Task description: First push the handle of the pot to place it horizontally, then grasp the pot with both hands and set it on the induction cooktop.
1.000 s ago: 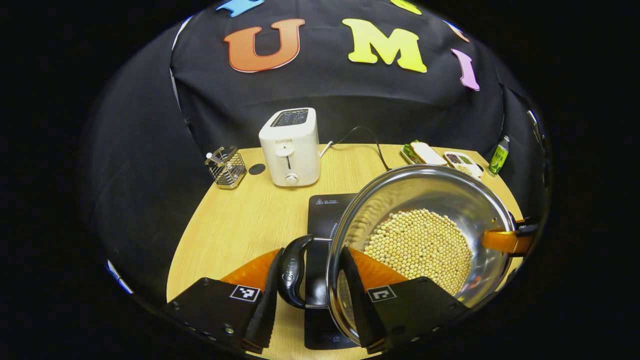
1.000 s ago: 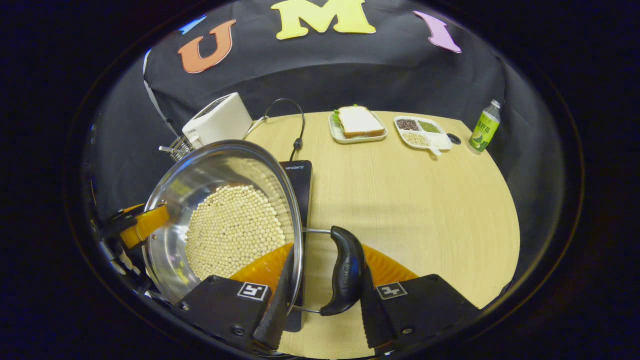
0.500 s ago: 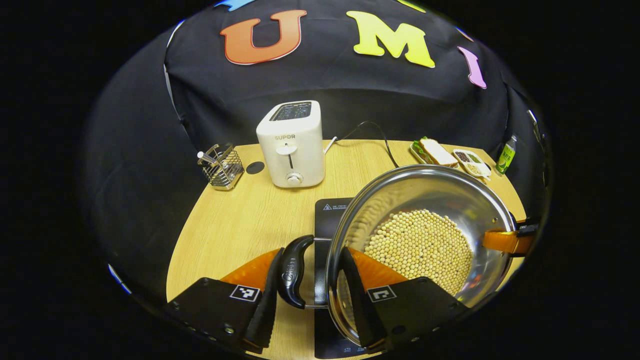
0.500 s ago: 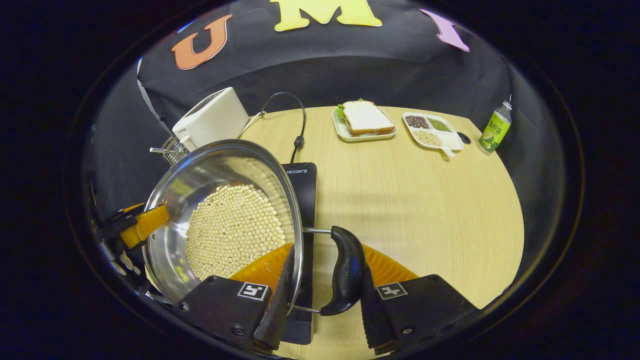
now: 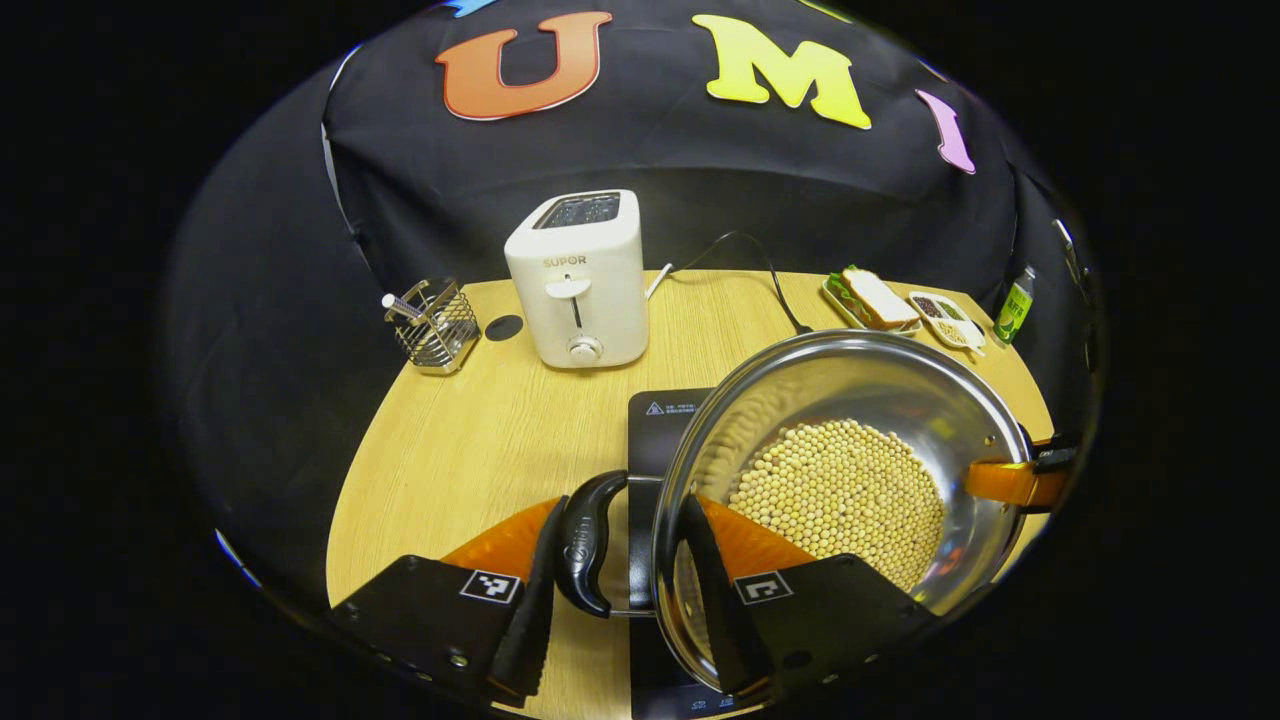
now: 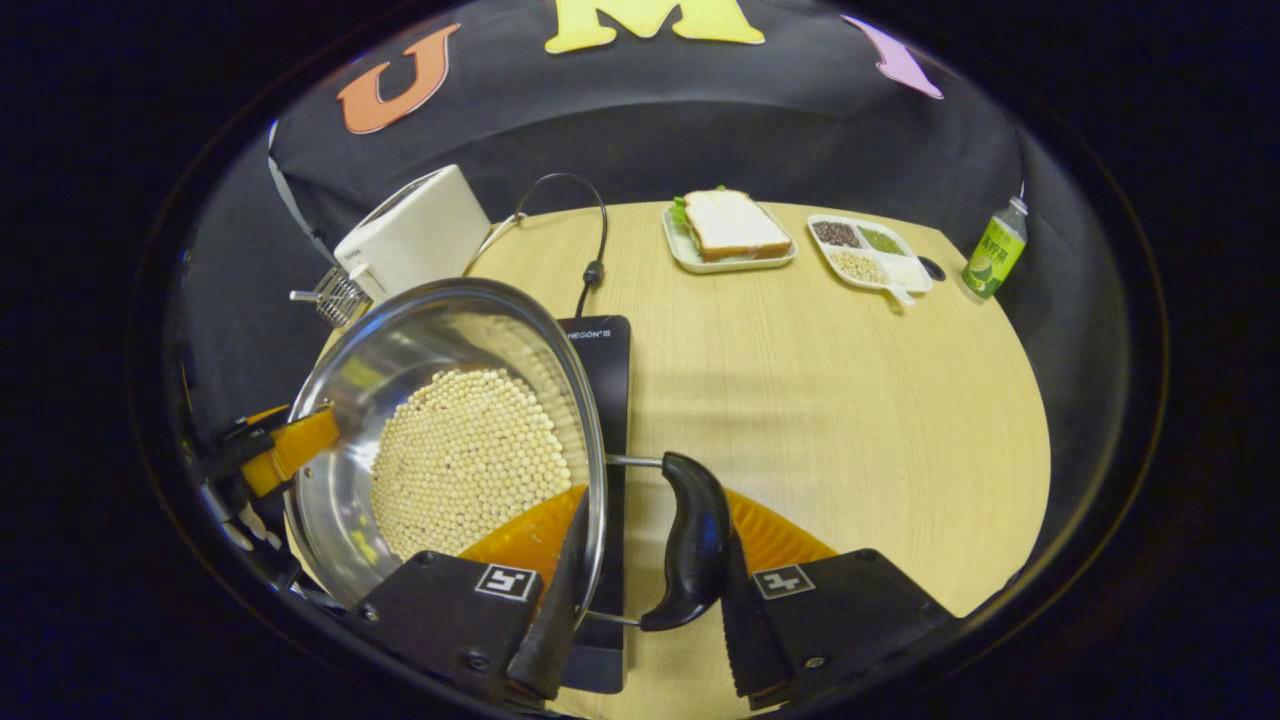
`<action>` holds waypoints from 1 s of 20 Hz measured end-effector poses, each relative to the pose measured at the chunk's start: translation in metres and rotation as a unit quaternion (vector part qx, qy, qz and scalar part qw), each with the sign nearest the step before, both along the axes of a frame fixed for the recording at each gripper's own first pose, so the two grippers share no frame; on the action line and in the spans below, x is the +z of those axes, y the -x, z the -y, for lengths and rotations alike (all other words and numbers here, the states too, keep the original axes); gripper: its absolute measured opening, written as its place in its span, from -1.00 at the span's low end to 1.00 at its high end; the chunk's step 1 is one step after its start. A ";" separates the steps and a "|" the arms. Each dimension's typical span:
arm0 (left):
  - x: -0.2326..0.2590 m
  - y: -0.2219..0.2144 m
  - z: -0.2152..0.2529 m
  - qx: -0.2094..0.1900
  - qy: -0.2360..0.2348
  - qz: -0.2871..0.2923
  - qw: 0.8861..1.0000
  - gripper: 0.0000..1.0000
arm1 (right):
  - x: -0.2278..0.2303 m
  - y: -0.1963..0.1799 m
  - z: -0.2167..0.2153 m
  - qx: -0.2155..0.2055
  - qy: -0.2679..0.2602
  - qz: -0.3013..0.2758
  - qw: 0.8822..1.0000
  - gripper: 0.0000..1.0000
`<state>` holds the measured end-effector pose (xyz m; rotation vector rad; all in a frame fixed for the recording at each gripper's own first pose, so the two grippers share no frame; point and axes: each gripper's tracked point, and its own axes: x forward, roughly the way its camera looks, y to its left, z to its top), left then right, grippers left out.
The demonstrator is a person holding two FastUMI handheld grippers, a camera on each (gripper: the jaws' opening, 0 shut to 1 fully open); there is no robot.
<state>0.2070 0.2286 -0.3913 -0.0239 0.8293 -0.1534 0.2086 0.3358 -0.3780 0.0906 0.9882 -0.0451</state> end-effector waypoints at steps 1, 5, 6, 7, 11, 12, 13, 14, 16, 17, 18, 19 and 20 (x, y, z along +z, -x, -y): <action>0.000 0.000 0.000 0.000 -0.001 0.002 1.000 0.26 | -0.002 0.000 -0.001 -0.001 -0.002 -0.001 1.000 0.25; 0.000 0.000 -0.001 -0.001 -0.011 0.015 1.000 0.27 | -0.003 -0.003 0.001 0.003 -0.008 0.006 1.000 0.25; 0.001 0.001 -0.001 0.001 -0.011 0.016 1.000 0.26 | -0.003 -0.004 0.001 0.008 -0.006 0.007 1.000 0.24; 0.001 0.001 0.000 0.002 -0.011 0.019 1.000 0.27 | -0.002 -0.004 0.001 0.008 -0.008 0.008 1.000 0.25; 0.001 0.001 -0.001 0.000 -0.013 0.025 1.000 0.27 | -0.003 -0.005 0.001 0.009 -0.007 0.013 1.000 0.25; 0.000 0.001 -0.001 0.000 -0.014 0.025 1.000 0.27 | -0.003 -0.005 0.001 0.008 -0.008 0.015 1.000 0.25; -0.001 0.000 -0.001 0.000 -0.013 0.025 1.000 0.27 | -0.003 -0.005 0.002 0.008 -0.009 0.015 1.000 0.25; 0.000 0.001 -0.001 -0.001 -0.012 0.025 1.000 0.27 | -0.003 -0.005 0.001 0.007 -0.010 0.014 1.000 0.25; 0.000 0.001 -0.001 -0.002 -0.011 0.025 1.000 0.49 | -0.002 -0.005 0.001 0.007 -0.011 0.015 1.000 0.28; -0.001 0.000 -0.001 -0.001 -0.010 0.026 1.000 0.31 | -0.002 -0.005 0.002 0.008 -0.011 0.015 1.000 0.28; 0.000 0.000 -0.001 0.000 -0.010 0.028 1.000 0.34 | -0.002 -0.005 0.001 0.009 -0.011 0.015 1.000 0.31; -0.001 0.001 -0.002 -0.002 -0.011 0.026 1.000 0.36 | -0.001 -0.005 0.003 0.011 0.000 0.019 1.000 0.32; 0.000 0.001 -0.004 0.000 -0.013 0.030 0.999 0.43 | 0.002 -0.006 0.007 0.019 0.014 0.026 0.999 0.42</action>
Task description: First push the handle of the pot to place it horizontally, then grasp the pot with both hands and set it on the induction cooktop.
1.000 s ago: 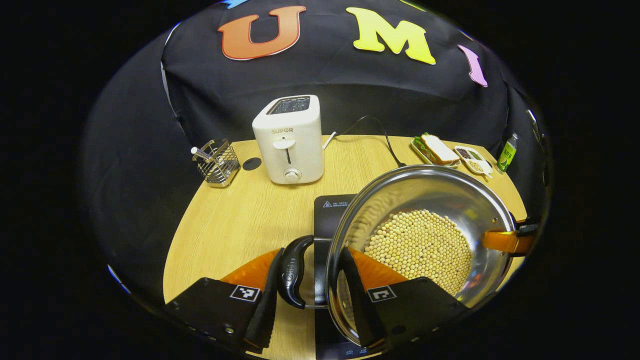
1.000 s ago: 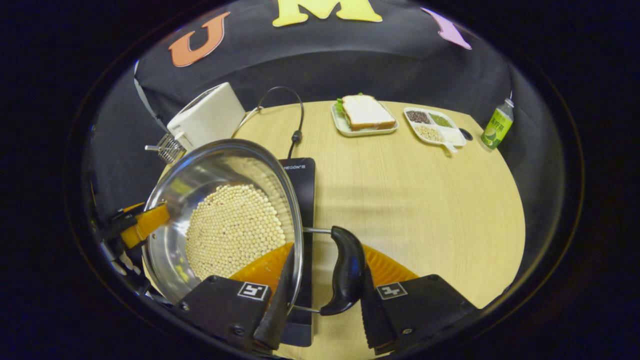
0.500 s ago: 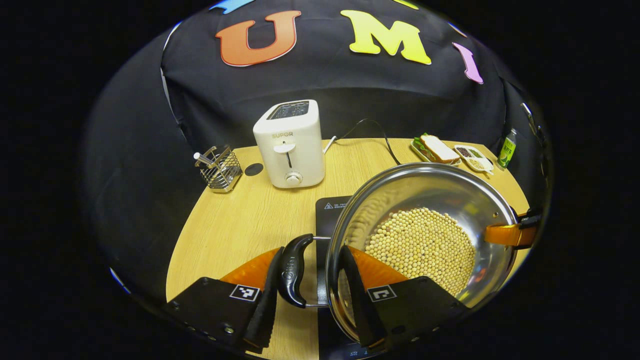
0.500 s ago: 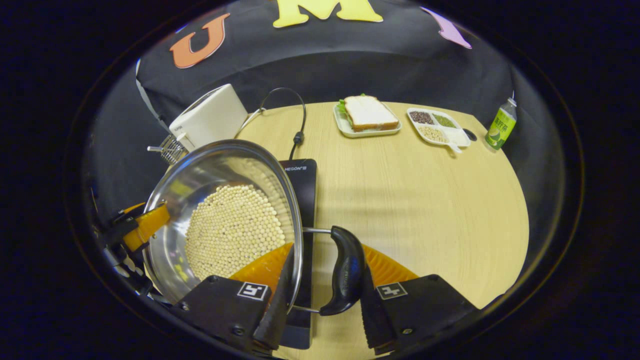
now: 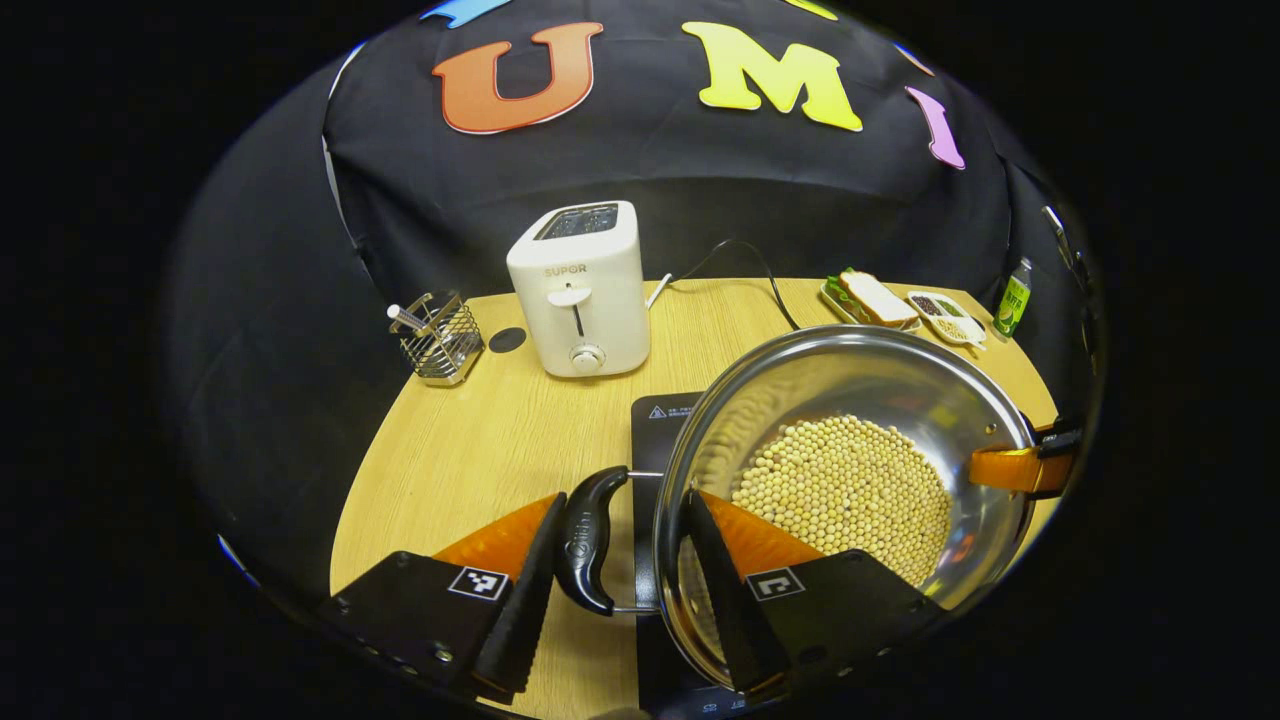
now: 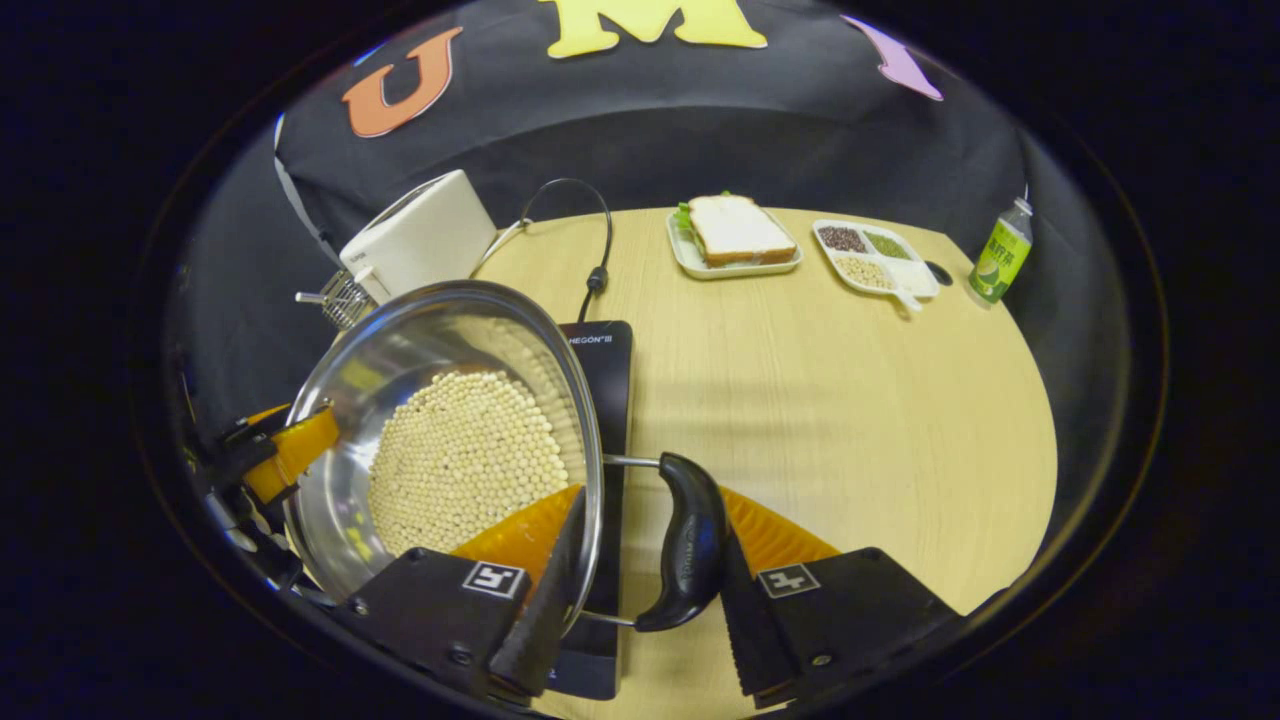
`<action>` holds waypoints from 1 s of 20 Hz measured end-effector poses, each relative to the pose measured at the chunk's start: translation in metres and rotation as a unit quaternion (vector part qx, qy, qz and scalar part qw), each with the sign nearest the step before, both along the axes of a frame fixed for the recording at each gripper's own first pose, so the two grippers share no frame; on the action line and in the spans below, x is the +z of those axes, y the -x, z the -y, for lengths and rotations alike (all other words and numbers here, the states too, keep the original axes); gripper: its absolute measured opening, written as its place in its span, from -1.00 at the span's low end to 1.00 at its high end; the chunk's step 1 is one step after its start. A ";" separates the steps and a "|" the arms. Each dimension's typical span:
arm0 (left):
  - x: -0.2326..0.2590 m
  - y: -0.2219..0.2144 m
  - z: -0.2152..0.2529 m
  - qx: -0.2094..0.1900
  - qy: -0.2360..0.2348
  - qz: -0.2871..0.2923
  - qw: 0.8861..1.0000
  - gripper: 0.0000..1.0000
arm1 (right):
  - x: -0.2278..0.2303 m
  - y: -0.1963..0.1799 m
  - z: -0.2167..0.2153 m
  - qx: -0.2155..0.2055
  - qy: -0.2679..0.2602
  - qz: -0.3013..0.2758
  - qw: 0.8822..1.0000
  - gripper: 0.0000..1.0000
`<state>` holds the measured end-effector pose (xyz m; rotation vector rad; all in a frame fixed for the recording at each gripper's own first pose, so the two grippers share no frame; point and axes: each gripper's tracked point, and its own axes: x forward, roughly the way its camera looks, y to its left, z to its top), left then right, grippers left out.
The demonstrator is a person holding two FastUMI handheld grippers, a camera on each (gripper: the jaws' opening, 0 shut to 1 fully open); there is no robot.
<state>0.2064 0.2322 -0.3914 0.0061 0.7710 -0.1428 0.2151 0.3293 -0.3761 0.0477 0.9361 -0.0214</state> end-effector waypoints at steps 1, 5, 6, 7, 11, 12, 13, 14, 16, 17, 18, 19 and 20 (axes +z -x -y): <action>0.001 0.000 -0.001 0.002 0.003 0.001 1.000 0.43 | 0.005 0.001 0.002 0.005 0.012 0.009 1.000 0.49; 0.012 0.000 -0.008 0.009 0.000 0.019 1.000 0.92 | 0.033 -0.008 0.008 0.027 0.066 0.072 0.995 0.62; 0.014 0.002 -0.008 0.012 -0.001 0.021 1.000 0.92 | 0.034 -0.007 0.008 0.029 0.068 0.075 0.994 0.69; 0.015 0.004 -0.010 0.014 0.000 0.021 1.000 0.92 | 0.035 -0.004 0.008 0.029 0.066 0.075 0.995 0.69; 0.027 0.010 -0.012 0.020 0.006 0.036 0.999 0.93 | 0.038 0.004 0.006 0.027 0.038 0.079 0.996 0.75; 0.032 0.012 -0.012 0.020 0.007 0.041 0.999 0.92 | 0.041 0.007 0.007 0.027 0.036 0.081 0.996 0.75; 0.036 0.015 -0.014 0.021 0.005 0.046 0.999 0.92 | 0.045 0.010 0.010 0.027 0.036 0.085 0.995 0.76; 0.041 0.019 -0.014 0.023 0.004 0.051 0.998 0.93 | 0.049 0.013 0.011 0.028 0.035 0.089 0.995 0.76; 0.058 0.025 -0.017 0.032 0.002 0.069 0.997 0.93 | 0.061 0.023 0.015 0.034 0.041 0.098 0.994 0.79; 0.067 0.030 -0.015 0.033 0.002 0.080 0.996 0.92 | 0.070 0.027 0.017 0.037 0.045 0.105 0.993 0.77; 0.077 0.036 -0.013 0.035 0.000 0.092 0.995 0.92 | 0.080 0.034 0.021 0.040 0.050 0.117 0.991 0.77; 0.089 0.044 -0.011 0.036 -0.002 0.102 0.994 0.92 | 0.091 0.040 0.024 0.045 0.055 0.127 0.989 0.77; 0.100 0.052 -0.008 0.037 -0.004 0.114 0.993 0.92 | 0.101 0.047 0.029 0.049 0.060 0.139 0.987 0.77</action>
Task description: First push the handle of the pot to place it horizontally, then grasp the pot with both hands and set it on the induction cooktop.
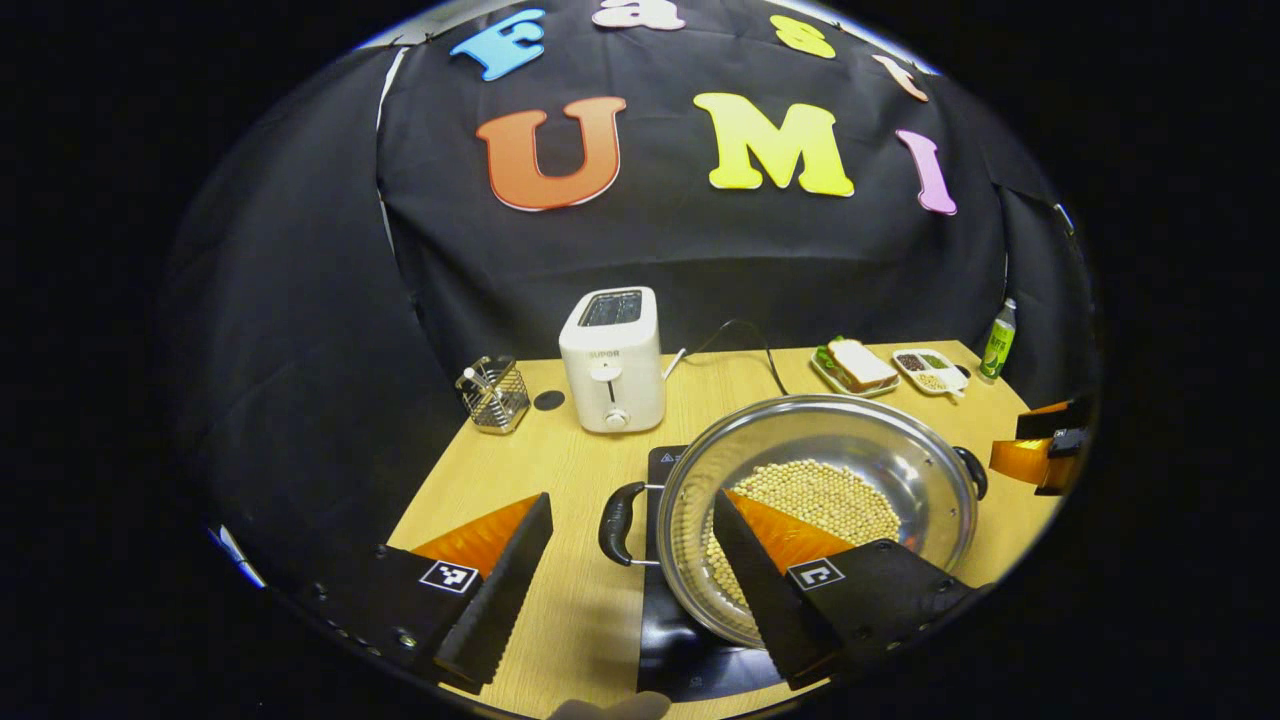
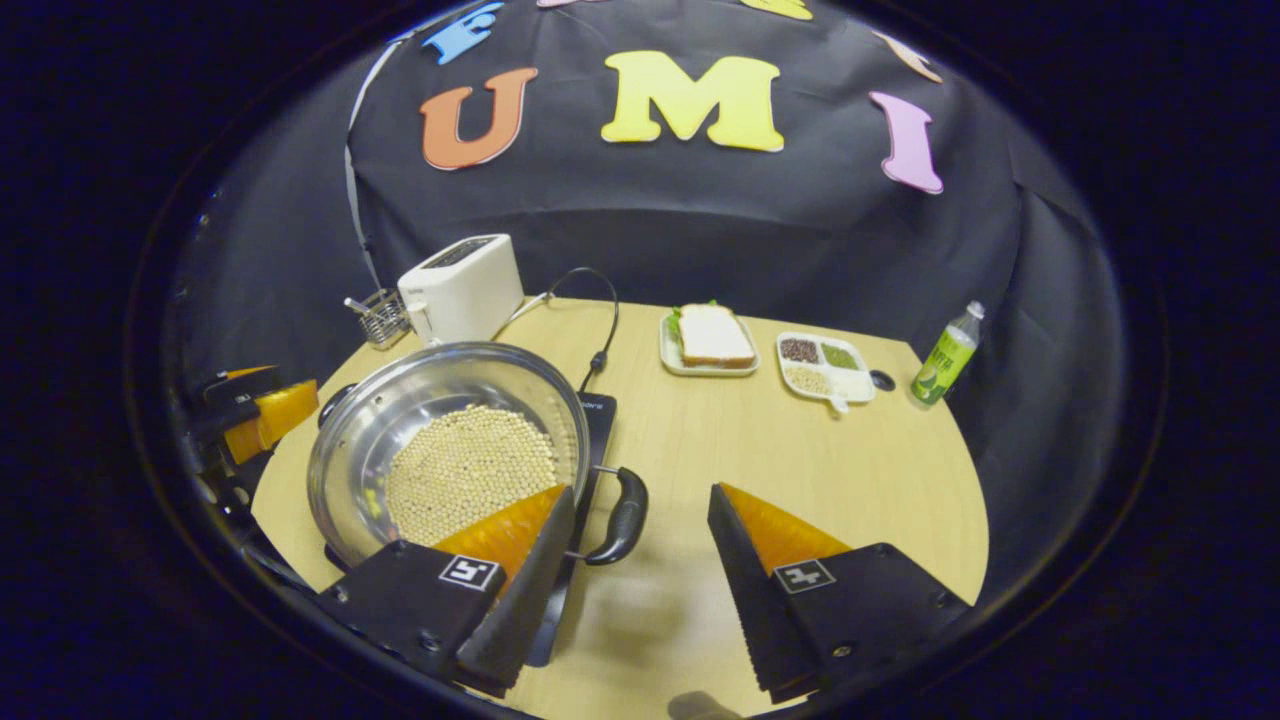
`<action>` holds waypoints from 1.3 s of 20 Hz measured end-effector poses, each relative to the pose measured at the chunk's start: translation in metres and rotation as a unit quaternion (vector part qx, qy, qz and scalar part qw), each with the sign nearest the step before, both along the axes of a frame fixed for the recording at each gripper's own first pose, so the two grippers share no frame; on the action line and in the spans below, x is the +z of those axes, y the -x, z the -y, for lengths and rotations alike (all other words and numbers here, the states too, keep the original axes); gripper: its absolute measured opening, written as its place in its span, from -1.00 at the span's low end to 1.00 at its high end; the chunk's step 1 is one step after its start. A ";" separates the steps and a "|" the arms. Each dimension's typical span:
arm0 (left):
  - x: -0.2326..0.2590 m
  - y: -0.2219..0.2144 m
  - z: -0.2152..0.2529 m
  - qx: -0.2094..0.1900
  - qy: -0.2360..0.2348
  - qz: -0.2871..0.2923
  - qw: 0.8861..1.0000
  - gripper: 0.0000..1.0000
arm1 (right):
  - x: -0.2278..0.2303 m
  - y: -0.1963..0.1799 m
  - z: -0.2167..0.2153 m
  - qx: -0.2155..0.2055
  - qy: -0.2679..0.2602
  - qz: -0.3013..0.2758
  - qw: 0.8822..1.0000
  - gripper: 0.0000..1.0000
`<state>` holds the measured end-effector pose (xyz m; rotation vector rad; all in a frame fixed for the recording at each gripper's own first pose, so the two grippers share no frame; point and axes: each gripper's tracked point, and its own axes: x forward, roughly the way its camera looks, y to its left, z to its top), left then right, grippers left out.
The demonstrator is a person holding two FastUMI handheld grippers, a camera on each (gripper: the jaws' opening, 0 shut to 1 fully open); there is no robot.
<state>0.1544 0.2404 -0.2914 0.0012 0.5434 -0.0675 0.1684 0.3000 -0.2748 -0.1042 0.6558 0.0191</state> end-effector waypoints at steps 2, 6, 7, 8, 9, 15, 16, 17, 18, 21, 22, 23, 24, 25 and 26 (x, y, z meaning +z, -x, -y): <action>0.024 0.017 0.011 0.000 -0.003 0.027 1.000 0.92 | 0.023 0.017 0.012 0.004 0.003 0.024 1.000 0.70; 0.073 0.053 0.046 0.003 0.002 0.067 0.998 0.92 | 0.067 0.061 0.042 0.005 -0.008 0.063 0.998 0.70; 0.086 0.064 0.059 0.005 0.012 0.075 0.997 0.92 | 0.080 0.073 0.053 0.006 -0.010 0.073 0.997 0.70; 0.099 0.076 0.073 0.007 0.021 0.083 0.996 0.92 | 0.092 0.086 0.066 0.006 -0.011 0.084 0.996 0.70; 0.113 0.087 0.087 0.008 0.028 0.093 0.995 0.92 | 0.106 0.098 0.079 0.007 -0.012 0.097 0.995 0.70; 0.189 0.160 0.170 0.002 0.035 0.161 0.986 0.92 | 0.189 0.177 0.165 0.002 -0.032 0.174 0.984 1.00; 0.198 0.170 0.182 0.003 0.038 0.167 0.985 0.92 | 0.198 0.190 0.179 -0.005 -0.033 0.187 0.982 0.99; 0.207 0.181 0.192 0.002 0.041 0.174 0.984 0.92 | 0.205 0.202 0.193 -0.011 -0.033 0.199 0.979 0.99; 0.218 0.190 0.201 0.003 0.043 0.184 0.982 0.92 | 0.213 0.215 0.205 -0.017 -0.031 0.213 0.976 0.99; 0.243 0.214 0.220 0.005 0.045 0.210 0.977 0.92 | 0.223 0.246 0.236 -0.034 -0.033 0.230 0.972 1.00; 0.251 0.222 0.225 0.007 0.044 0.219 0.975 0.92 | 0.225 0.254 0.242 -0.037 -0.037 0.234 0.971 0.99; 0.257 0.228 0.227 0.008 0.045 0.226 0.973 0.92 | 0.227 0.261 0.250 -0.041 -0.036 0.239 0.970 0.99; 0.263 0.233 0.230 0.007 0.047 0.233 0.971 0.92 | 0.230 0.268 0.256 -0.044 -0.035 0.246 0.968 0.99; 0.266 0.236 0.236 0.007 0.047 0.234 0.971 0.91 | 0.233 0.272 0.261 -0.048 -0.034 0.253 0.966 1.00; 0.267 0.239 0.238 0.007 0.047 0.235 0.971 0.90 | 0.233 0.277 0.263 -0.049 -0.036 0.255 0.965 0.99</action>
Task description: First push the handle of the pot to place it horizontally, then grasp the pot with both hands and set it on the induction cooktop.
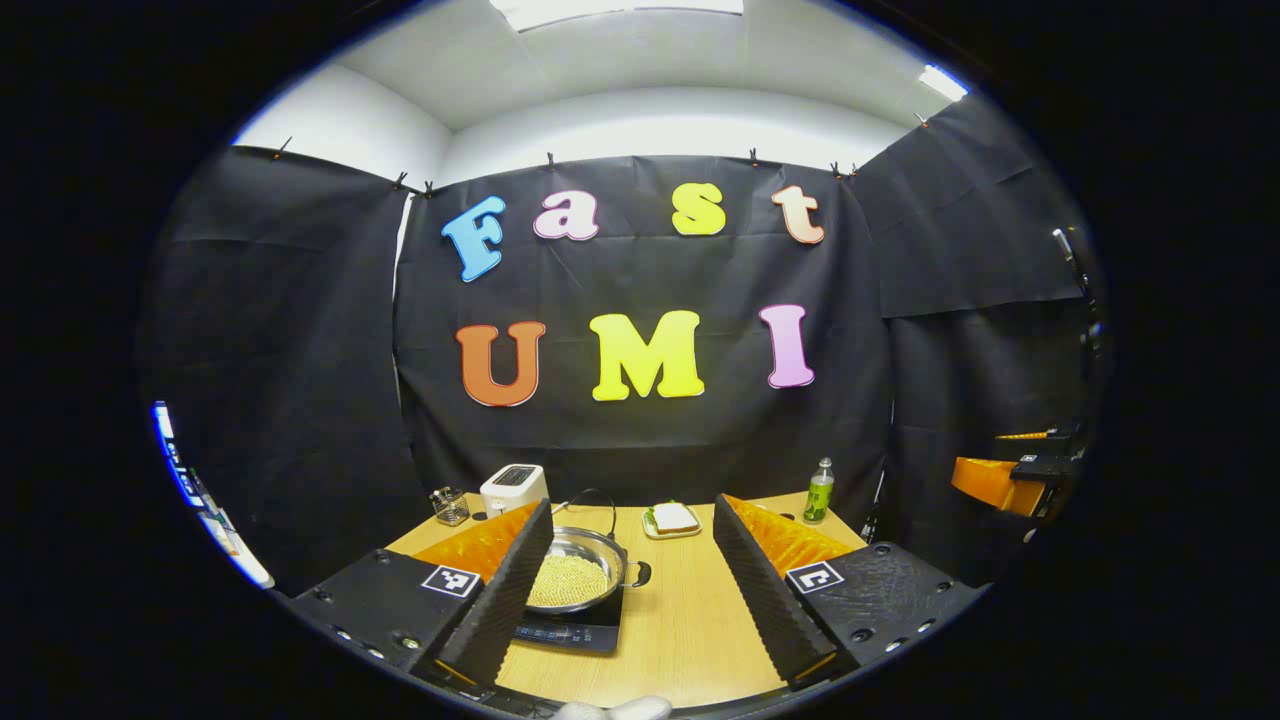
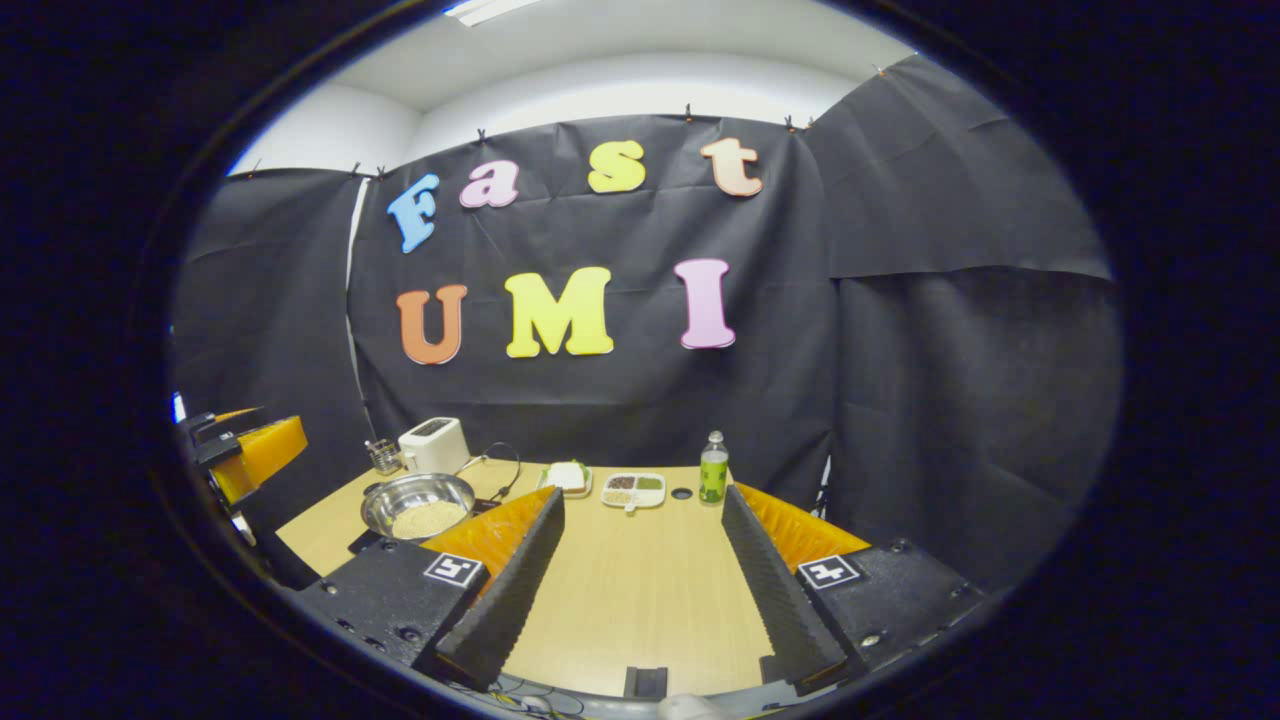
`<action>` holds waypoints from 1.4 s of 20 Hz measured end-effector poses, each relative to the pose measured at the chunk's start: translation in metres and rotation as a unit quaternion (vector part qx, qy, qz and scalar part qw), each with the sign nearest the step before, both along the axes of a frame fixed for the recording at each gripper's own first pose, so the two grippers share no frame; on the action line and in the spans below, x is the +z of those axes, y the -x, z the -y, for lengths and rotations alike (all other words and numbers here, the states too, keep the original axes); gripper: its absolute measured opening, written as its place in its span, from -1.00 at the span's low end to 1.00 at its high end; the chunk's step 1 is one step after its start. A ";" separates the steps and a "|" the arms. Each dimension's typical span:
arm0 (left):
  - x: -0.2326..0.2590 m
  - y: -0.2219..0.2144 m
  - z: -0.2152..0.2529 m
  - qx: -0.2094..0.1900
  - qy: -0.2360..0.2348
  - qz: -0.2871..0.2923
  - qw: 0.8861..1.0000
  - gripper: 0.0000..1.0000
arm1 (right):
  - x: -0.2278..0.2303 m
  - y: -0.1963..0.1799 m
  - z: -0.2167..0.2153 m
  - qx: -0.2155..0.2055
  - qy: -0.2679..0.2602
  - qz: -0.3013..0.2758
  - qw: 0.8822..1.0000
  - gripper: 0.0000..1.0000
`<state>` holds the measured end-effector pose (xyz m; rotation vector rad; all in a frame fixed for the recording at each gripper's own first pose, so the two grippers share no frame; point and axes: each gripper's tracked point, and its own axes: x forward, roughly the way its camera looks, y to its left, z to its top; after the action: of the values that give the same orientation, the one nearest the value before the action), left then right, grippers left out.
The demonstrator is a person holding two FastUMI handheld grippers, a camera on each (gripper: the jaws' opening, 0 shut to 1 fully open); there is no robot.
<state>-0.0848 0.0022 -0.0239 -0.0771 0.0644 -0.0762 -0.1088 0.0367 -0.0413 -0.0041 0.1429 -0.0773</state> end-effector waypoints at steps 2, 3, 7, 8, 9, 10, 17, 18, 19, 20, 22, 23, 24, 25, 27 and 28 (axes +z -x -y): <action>0.002 0.004 0.005 -0.005 0.000 -0.006 1.000 0.92 | -0.002 0.009 0.002 -0.002 -0.002 -0.001 1.000 0.99; 0.005 0.006 0.007 -0.007 0.002 -0.005 1.000 0.92 | -0.001 0.013 0.004 -0.004 -0.001 0.002 1.000 0.99; 0.012 0.009 0.013 -0.019 -0.003 -0.003 1.000 0.92 | 0.004 0.019 0.006 -0.011 -0.001 0.007 1.000 1.00; 0.013 0.009 0.013 -0.021 -0.005 -0.003 1.000 0.92 | 0.005 0.020 0.007 -0.012 0.000 0.006 1.000 0.99; 0.017 0.010 0.012 -0.020 -0.005 0.000 1.000 0.92 | 0.008 0.022 0.006 -0.011 0.001 0.009 1.000 0.99; 0.020 0.010 0.012 -0.019 -0.003 0.003 1.000 0.92 | 0.012 0.023 0.006 -0.013 0.002 0.012 1.000 0.99; 0.024 0.019 0.012 -0.021 -0.003 0.005 1.000 0.92 | 0.020 0.030 0.007 -0.013 0.003 0.024 1.000 1.00; 0.026 0.019 0.011 -0.020 -0.005 0.006 1.000 0.91 | 0.022 0.030 0.005 -0.013 0.001 0.024 1.000 1.00; 0.024 0.019 0.009 -0.020 -0.004 0.007 1.000 0.91 | 0.022 0.030 0.005 -0.012 0.001 0.025 1.000 1.00; 0.024 0.017 0.008 -0.019 -0.002 0.005 1.000 0.91 | 0.024 0.031 0.006 -0.013 0.004 0.026 1.000 1.00; 0.024 0.019 0.009 -0.018 0.002 0.004 1.000 0.92 | 0.026 0.031 0.009 -0.017 0.006 0.030 0.999 0.99; 0.025 0.020 0.009 -0.017 0.002 0.004 1.000 0.92 | 0.027 0.031 0.008 -0.017 0.005 0.030 0.999 1.00; 0.027 0.019 0.009 -0.018 0.001 0.006 1.000 0.91 | 0.027 0.031 0.007 -0.016 0.003 0.032 0.999 1.00; 0.026 0.018 0.010 -0.019 -0.001 0.006 1.000 0.91 | 0.027 0.033 0.008 -0.017 0.003 0.031 0.999 1.00; 0.026 0.018 0.012 -0.021 -0.002 0.005 1.000 0.91 | 0.027 0.033 0.010 -0.017 0.005 0.032 0.999 1.00; 0.026 0.018 0.013 -0.021 0.000 0.004 1.000 0.92 | 0.027 0.033 0.011 -0.019 0.006 0.032 0.999 0.99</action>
<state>-0.1029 -0.0107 0.0018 -0.0752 0.0577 -0.1191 -0.1414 0.0255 -0.0146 -0.0103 0.0786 -0.1165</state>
